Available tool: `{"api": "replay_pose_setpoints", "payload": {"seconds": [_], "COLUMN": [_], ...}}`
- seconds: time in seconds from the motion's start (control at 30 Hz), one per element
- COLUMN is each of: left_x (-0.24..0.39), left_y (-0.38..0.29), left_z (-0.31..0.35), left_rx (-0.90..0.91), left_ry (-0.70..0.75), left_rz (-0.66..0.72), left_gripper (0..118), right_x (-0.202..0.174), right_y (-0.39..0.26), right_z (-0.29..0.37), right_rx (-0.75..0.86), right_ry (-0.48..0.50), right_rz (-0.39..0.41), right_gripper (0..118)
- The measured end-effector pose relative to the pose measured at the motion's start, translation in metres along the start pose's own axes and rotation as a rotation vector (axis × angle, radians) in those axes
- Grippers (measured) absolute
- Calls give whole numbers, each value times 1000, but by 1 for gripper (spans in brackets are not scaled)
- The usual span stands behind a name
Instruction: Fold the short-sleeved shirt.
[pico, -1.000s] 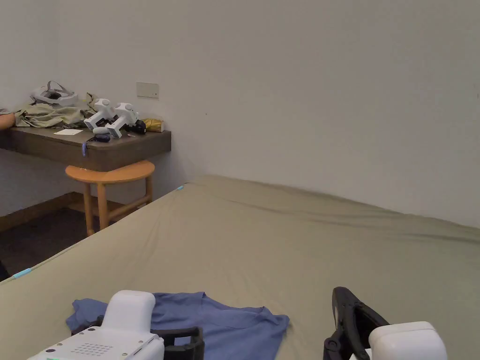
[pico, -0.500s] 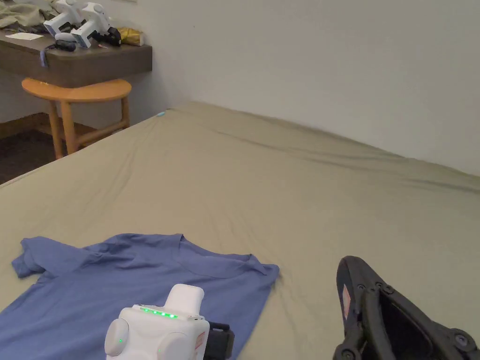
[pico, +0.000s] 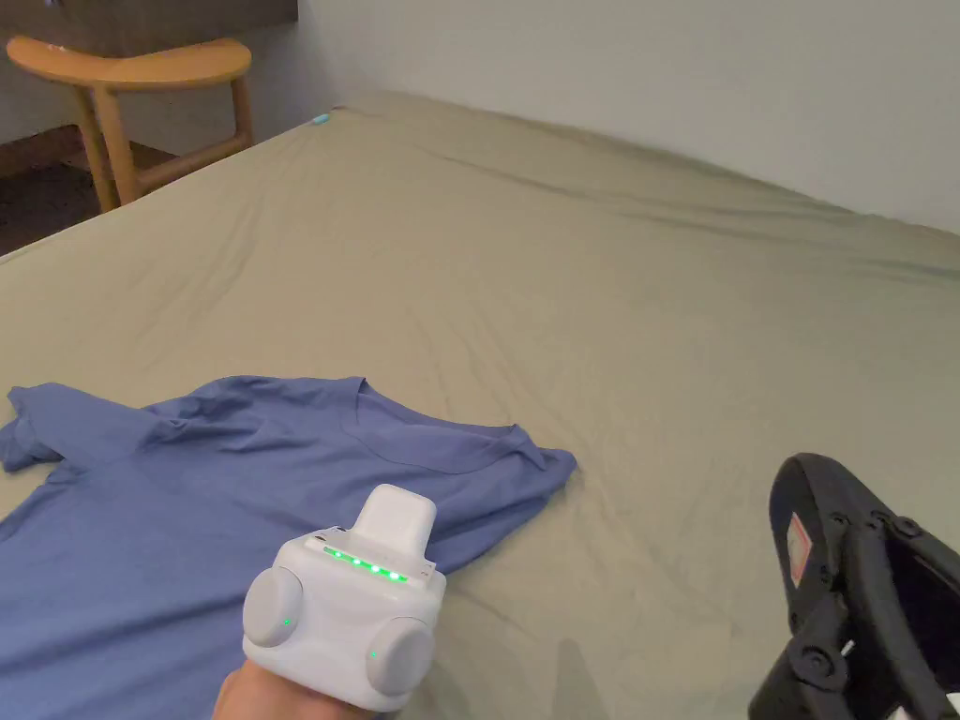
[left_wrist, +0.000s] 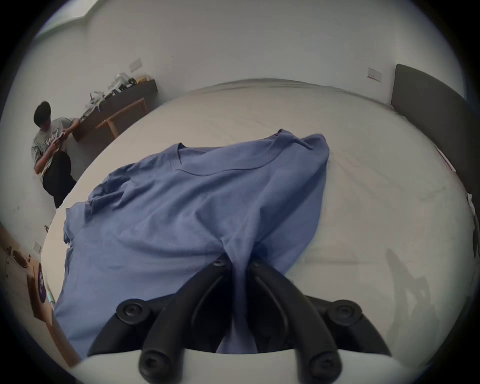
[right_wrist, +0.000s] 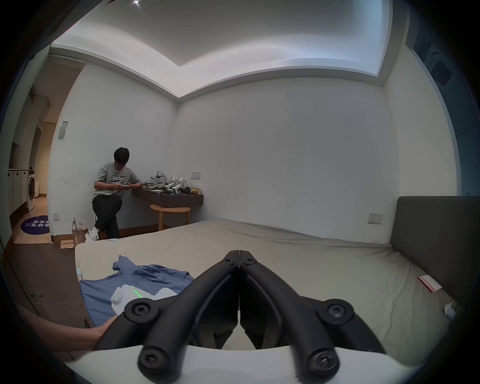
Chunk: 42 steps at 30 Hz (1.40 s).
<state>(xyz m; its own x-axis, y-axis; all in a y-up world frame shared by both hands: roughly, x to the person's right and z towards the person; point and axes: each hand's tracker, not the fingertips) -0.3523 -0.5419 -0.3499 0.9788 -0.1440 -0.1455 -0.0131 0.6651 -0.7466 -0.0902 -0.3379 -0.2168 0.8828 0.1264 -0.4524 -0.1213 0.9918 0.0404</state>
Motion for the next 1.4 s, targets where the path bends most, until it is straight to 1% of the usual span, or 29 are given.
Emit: {"api": "replay_pose_setpoints", "payload": {"seconds": [0.03, 0.07, 0.13, 0.17, 0.2, 0.27, 0.3, 0.37, 0.43, 0.5, 0.53, 0.57, 0.6, 0.63, 0.7, 0.73, 0.8, 0.93, 1.03, 1.1, 1.13, 1.17, 1.23, 1.27, 1.3, 1.33, 1.37, 1.4], "left_x": [-4, -7, -5, -5, -2, 5, 8, 18, 40, 76, 95, 113, 133, 154, 197, 220, 260, 328, 370, 391, 400, 407, 418, 418, 416, 411, 405, 395], "left_y": [1, 2, 14, 22, 32, 51, 63, 81, 93, 103, 108, 109, 112, 113, 115, 115, 114, 102, 80, 61, 50, 40, 22, 16, 11, 7, 6, 7], "left_z": [4, 5, 12, 18, 28, 47, 55, 66, 73, 86, 92, 95, 99, 105, 117, 124, 138, 175, 205, 218, 220, 219, 209, 202, 195, 189, 184, 183], "left_rx": [-32, -49, -63, -53, -3, 73, 66, 77, 92, 131, 128, 118, 99, 108, 122, 131, 128, 135, 96, 49, 37, 44, 31, -20, -68, -115, -134, -115], "left_ry": [-66, -88, -83, -87, -84, -51, -69, -154, -203, -210, -241, -302, -371, -411, -464, -482, -565, -706, -850, -910, -928, -915, -842, -850, -856, -862, -870, -883], "left_rz": [50, 83, 104, 99, 91, 76, 88, 131, 104, 21, 8, 23, 19, 28, -28, -56, -94, -137, -200, -242, -267, -290, -380, -397, -372, -352, -320, -267], "left_gripper": [8, 8, 8, 8, 8, 8, 8, 8, 8, 8, 8, 8, 8, 8, 8, 8, 8, 8, 8, 8, 8, 8, 8, 16, 38, 81, 99, 101], "right_x": [6, 12, 26, 33, 40, 55, 63, 77, 90, 104, 110, 115, 120, 125, 138, 145, 158, 179, 189, 194, 196, 197, 197, 196, 195, 194, 193, 193], "right_y": [-1, -1, -3, -4, -6, -9, -10, -11, -10, -6, -4, -2, 1, 2, 6, 9, 14, 22, 21, 17, 14, 12, 9, 8, 8, 7, 8, 8], "right_z": [3, 7, 15, 19, 24, 33, 38, 49, 60, 74, 82, 88, 95, 102, 117, 124, 140, 168, 181, 185, 186, 187, 190, 190, 191, 191, 190, 189], "right_rx": [-4, -4, -1, 0, -5, -29, -37, -49, -55, -48, -48, -53, -61, -57, -57, -56, -47, -30, -33, -57, -65, -73, -86, -89, -92, -94, -96, -98], "right_ry": [-13, -25, -45, -49, -61, -105, -126, -191, -220, -250, -258, -273, -305, -330, -347, -365, -414, -497, -534, -547, -553, -557, -559, -560, -559, -558, -558, -559], "right_rz": [-2, -3, -1, 1, 5, 10, 6, -3, -2, -12, -11, 2, 32, 53, 50, 45, 33, 37, 41, 44, 38, 32, 24, 26, 29, 33, 35, 37], "right_gripper": [2, 2, 2, 2, 2, 2, 2, 2, 2, 2, 2, 2, 2, 2, 2, 2, 2, 2, 2, 2, 2, 2, 2, 2, 2, 2, 2, 2]}}
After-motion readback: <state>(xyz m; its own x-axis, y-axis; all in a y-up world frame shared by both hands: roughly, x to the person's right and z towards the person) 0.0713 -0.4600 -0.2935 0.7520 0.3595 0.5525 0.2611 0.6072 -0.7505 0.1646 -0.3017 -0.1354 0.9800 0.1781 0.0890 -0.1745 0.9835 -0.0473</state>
